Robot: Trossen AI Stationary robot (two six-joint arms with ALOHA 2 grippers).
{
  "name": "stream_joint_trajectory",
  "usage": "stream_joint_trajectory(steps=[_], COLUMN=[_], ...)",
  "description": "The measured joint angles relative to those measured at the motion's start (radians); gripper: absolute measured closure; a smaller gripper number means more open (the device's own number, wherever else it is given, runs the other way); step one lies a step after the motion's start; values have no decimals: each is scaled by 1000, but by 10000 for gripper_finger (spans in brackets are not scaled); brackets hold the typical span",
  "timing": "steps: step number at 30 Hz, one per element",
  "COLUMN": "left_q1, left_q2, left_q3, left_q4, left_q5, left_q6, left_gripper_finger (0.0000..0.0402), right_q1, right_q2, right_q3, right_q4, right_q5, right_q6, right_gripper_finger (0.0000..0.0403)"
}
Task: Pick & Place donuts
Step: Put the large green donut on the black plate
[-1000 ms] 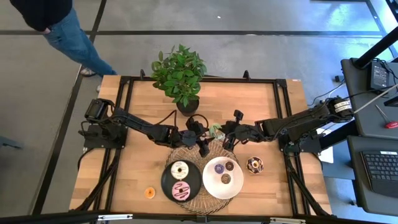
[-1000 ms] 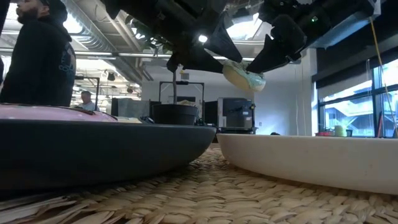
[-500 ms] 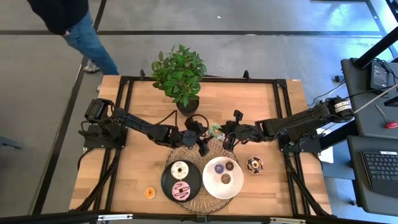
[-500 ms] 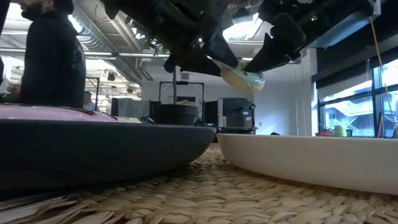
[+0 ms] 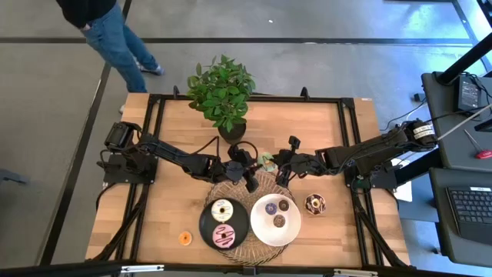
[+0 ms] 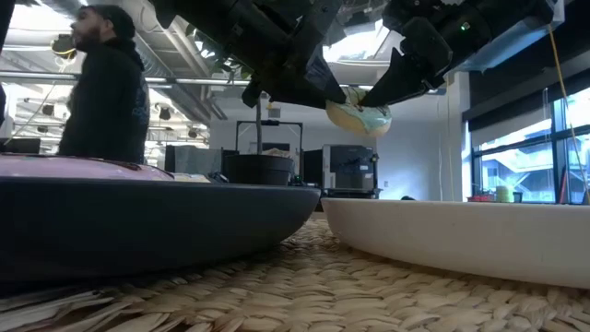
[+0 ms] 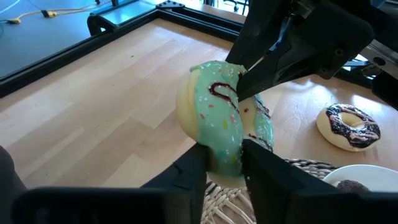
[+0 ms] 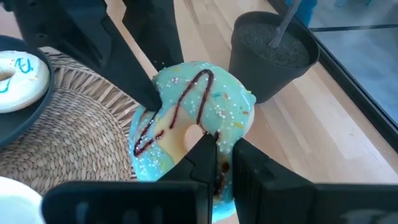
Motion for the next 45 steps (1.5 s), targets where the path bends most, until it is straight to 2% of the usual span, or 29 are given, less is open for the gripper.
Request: stream_joint_trajectory(steps=[8,13,19,22,25,30,32,36,41,45], left_q1=[0,0,0,-11,-33,-93,-124,-185,-247,-296], left_q2=[0,-1,-37,-93,-150,-232,-249,-256,-232,-229], left_q3=[0,0,0,0,1,1,1,1,0,0], left_q4=[-2,-21,-109,-182,-291,-381,-403,-398,-406,-468], left_q5=[6,4,49,78,152,397,459,501,515,603], left_q6=[2,3,-8,-34,-67,-132,-148,-191,-362,-545], left_gripper_finger=[356,371,373,375,376,377,377,377,377,377], right_q1=[1,3,38,60,86,102,101,101,101,101], right_q2=[0,0,-44,-77,-126,-193,-207,-211,-211,-211], right_q3=[0,31,168,183,156,87,62,28,10,10], right_q4=[-1,-56,-311,-385,-403,-397,-390,-357,-328,-316], right_q5=[-44,-46,77,91,95,97,98,99,99,99], right_q6=[-66,-79,-40,-27,-15,44,71,82,84,80], right_gripper_finger=[353,297,235,218,210,208,208,208,208,208])
